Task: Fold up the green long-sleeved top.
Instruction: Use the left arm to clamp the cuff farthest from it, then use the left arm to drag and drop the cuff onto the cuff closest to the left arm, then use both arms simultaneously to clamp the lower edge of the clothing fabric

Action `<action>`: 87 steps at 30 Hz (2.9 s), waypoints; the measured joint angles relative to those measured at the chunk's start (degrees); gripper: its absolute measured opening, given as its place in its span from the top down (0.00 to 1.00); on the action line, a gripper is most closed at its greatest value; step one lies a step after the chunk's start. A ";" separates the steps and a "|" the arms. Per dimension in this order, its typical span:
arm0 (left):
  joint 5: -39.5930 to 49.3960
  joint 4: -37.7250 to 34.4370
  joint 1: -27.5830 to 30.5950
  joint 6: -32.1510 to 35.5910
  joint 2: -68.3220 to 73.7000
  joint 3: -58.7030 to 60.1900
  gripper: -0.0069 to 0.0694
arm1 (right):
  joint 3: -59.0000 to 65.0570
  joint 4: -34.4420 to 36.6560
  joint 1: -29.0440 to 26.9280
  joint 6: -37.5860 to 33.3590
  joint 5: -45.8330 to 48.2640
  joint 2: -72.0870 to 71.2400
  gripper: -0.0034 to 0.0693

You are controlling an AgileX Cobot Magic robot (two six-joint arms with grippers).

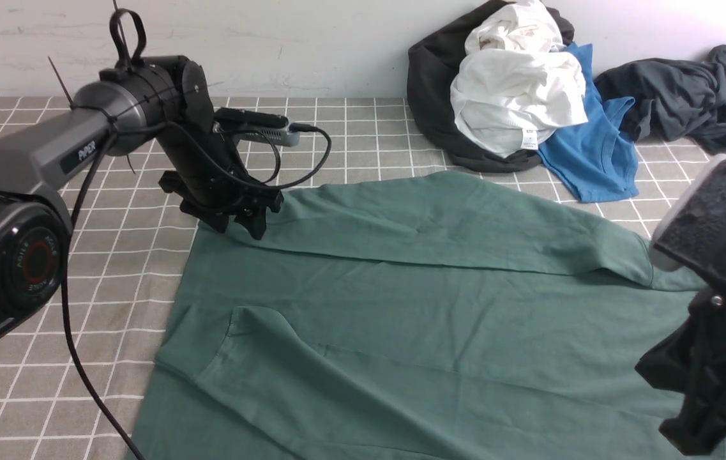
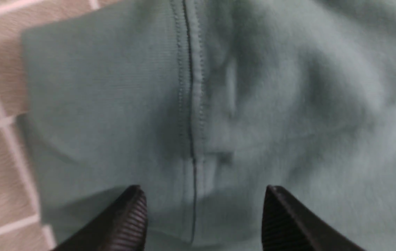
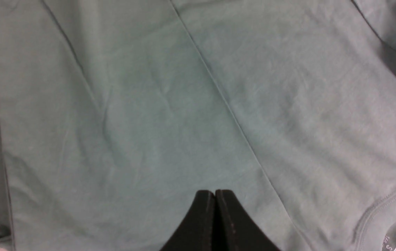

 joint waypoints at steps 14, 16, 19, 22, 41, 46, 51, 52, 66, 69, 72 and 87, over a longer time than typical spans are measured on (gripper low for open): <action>0.96 -0.04 0.11 0.20 0.19 -1.66 0.88 | -0.74 -0.09 0.00 0.05 -0.36 3.42 0.97; 1.86 -0.11 0.11 0.85 0.02 -2.38 0.90 | -0.74 -0.09 0.00 0.19 -0.36 3.42 0.97; 3.40 -0.11 0.03 1.49 -0.58 -3.66 0.90 | -0.76 -0.09 0.00 0.70 -0.36 3.42 0.97; 4.77 -0.11 -0.13 1.49 -1.44 -4.45 0.91 | -0.81 -0.15 0.00 0.75 -0.36 3.42 0.97; 8.76 -0.20 -3.24 1.05 -35.92 35.73 0.91 | -3.76 -1.44 0.00 4.39 1.62 2.75 0.97; -0.03 -0.57 -7.99 -0.14 -47.00 55.09 0.91 | -3.81 0.60 0.00 4.55 1.62 1.32 0.97; -9.50 -0.92 -12.33 -0.48 -49.34 66.42 0.91 | -3.81 2.68 0.00 4.55 1.76 0.97 0.97; -10.71 -0.92 -12.57 -0.48 -49.21 67.53 0.91 | -3.81 3.00 0.00 4.62 2.01 0.97 0.97; -6.80 6.23 -12.69 -0.54 -49.09 68.50 0.51 | -3.81 9.74 0.38 2.80 12.77 -0.57 0.97; -0.51 5.77 -13.62 -0.41 -51.53 68.50 0.39 | -3.81 11.78 3.29 2.08 13.11 -2.95 0.97; 3.02 5.49 -17.98 1.17 -55.14 69.23 0.37 | -3.81 12.35 6.39 1.97 13.40 -5.46 0.97; -9.35 7.72 -38.37 14.42 -57.78 89.60 0.36 | -3.81 12.31 8.53 1.72 13.86 -9.88 0.97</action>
